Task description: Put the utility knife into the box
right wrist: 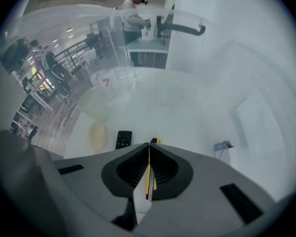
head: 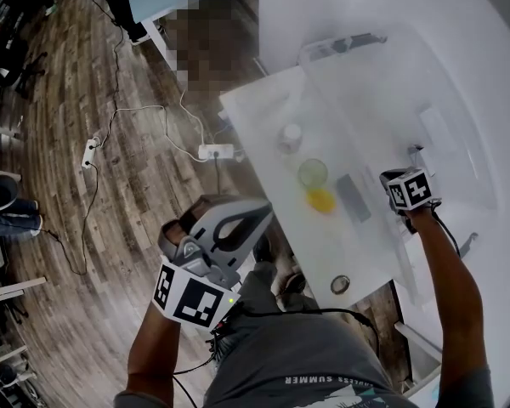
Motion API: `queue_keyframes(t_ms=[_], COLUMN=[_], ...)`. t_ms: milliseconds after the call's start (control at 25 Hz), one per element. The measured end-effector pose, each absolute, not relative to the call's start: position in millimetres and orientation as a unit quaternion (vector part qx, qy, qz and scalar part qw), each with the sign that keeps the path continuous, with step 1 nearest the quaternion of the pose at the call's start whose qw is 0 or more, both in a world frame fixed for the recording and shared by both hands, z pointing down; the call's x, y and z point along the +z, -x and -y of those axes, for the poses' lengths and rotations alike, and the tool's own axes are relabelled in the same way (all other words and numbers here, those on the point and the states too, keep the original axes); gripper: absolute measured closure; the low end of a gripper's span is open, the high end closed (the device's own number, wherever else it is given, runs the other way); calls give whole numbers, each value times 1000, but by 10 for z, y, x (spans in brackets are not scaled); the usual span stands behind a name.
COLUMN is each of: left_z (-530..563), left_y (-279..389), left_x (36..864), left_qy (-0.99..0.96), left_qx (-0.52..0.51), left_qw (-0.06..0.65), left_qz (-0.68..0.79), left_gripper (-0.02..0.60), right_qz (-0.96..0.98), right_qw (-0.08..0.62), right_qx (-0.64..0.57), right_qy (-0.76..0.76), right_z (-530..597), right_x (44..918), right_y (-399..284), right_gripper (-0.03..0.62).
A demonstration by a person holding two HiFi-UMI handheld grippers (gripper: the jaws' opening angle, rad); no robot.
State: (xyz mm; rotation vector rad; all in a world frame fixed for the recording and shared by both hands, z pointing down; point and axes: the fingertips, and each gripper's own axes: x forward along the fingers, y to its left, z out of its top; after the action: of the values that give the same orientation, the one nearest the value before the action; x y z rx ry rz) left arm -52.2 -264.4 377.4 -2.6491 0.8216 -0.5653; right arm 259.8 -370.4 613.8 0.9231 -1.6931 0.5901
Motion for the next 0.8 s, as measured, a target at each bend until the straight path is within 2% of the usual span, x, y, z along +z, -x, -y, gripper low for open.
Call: queue_keyframes(t_ms=[400, 800], left_z=[2342, 1999], left_y=[355, 89], left_x=[3572, 3295], left_qy=[922, 916], left_qx=[-195, -198], left_qw=[181, 204], left_qz=[-283, -283], left_gripper=[571, 571], right_qz=[815, 876], right_qw=[407, 272], right_qx=[87, -109], right_qy=[-402, -383], right_z=[3592, 2837], right_x=[4573, 2884], right_y=[-2017, -1523], right_gripper=[583, 583])
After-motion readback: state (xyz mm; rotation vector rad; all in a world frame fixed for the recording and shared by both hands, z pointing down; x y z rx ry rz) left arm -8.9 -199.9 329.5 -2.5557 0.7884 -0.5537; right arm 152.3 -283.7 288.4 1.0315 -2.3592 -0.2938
